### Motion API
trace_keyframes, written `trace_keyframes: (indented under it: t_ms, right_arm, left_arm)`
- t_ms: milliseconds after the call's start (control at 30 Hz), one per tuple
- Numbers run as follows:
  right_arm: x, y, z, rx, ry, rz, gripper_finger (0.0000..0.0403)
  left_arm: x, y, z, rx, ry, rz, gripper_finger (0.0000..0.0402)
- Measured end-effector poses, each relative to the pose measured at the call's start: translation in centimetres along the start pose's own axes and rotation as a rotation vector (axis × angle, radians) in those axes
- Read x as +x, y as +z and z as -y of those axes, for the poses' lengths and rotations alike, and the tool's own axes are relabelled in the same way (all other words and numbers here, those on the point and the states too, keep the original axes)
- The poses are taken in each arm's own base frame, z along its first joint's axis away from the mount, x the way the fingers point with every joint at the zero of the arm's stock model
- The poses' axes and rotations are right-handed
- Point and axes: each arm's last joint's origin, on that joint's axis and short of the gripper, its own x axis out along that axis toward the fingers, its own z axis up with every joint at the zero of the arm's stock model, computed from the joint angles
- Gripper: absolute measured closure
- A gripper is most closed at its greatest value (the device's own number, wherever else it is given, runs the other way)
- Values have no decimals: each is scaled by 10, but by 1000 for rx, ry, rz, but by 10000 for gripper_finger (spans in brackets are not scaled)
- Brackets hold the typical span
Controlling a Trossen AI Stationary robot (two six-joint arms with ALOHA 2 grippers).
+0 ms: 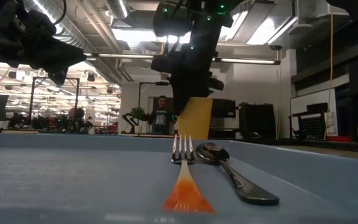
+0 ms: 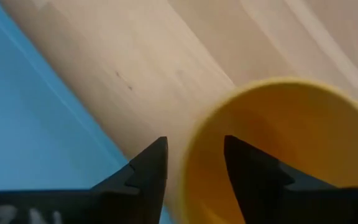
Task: Pick and place plate/cup/fork/spoon on tray
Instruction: Put the yellow cup on the blue tray
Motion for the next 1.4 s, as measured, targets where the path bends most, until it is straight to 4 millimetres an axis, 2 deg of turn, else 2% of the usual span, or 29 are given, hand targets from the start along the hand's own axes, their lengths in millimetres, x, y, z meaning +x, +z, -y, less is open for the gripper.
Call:
trace_keyframes:
  t_ms: [200, 400, 633, 767, 867, 1067, 1333, 1400]
  right_arm:
    - [-1, 1, 0, 34, -37, 28, 293]
    - [-14, 0, -11, 23, -72, 72, 388]
    - [-52, -11, -49, -10, -63, 161, 396]
    - [-79, -25, -76, -49, -42, 233, 396]
    - [-90, -35, -91, -57, 23, 241, 396]
    - [-91, -52, -112, -38, 113, 220, 396]
    - [-56, -62, -127, -43, 88, 167, 397]
    - [-54, -62, -128, -41, 81, 180, 396]
  left_arm:
    - [0, 0, 0, 0, 0, 0, 343]
    - [0, 0, 0, 0, 0, 0, 343]
    - [0, 0, 0, 0, 0, 0, 343]
    - [0, 0, 0, 0, 0, 0, 343]
    - [0, 0, 0, 0, 0, 0, 343]
    - [0, 0, 0, 0, 0, 0, 343]
    - [0, 0, 0, 0, 0, 0, 343]
    - [0, 0, 0, 0, 0, 0, 343]
